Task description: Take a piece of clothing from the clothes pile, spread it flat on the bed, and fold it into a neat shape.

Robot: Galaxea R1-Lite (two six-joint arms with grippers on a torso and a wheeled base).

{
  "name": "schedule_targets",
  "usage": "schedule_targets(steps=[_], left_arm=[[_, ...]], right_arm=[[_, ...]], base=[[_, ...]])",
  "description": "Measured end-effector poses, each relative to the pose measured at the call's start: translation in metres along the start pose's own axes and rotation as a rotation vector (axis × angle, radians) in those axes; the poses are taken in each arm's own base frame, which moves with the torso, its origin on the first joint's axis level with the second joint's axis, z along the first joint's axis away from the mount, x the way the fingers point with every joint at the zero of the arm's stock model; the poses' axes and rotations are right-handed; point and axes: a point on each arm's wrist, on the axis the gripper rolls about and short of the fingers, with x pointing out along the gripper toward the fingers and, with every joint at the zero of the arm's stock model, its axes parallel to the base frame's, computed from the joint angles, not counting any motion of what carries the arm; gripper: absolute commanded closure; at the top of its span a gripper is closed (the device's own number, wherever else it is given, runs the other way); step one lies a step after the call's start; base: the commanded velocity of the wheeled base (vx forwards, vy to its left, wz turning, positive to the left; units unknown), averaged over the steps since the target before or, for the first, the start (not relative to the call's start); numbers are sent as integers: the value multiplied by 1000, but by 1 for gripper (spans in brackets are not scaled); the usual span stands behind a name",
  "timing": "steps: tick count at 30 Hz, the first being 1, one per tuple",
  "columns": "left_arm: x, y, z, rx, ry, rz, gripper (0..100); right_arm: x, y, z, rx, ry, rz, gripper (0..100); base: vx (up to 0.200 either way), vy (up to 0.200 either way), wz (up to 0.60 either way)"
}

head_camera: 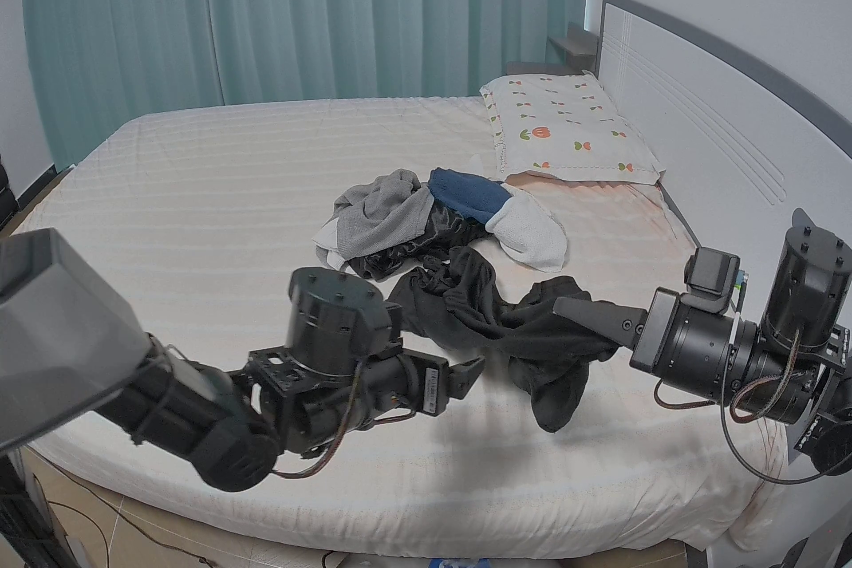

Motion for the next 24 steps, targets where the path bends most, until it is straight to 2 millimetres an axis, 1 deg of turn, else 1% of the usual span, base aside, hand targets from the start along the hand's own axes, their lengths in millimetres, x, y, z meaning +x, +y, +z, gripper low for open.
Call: schedule_targets(steps=[5, 10, 15, 24], left_arm=[[33, -5, -1, -77, -9, 3, 0], [61, -6, 3, -183, -44, 23, 0], [85, 5, 6, -236, -77, 68, 0], [130, 35, 4, -278, -109, 139, 0]], right_arm=[[0, 10, 5, -14, -23, 35, 100], [-7, 19, 12, -22, -50, 75, 100], [-17, 27, 18, -30, -72, 122, 100], [-26, 47, 39, -52, -120, 231, 100]], base=[[0, 0, 0], [0, 0, 0], [0, 0, 0], [0, 0, 0]])
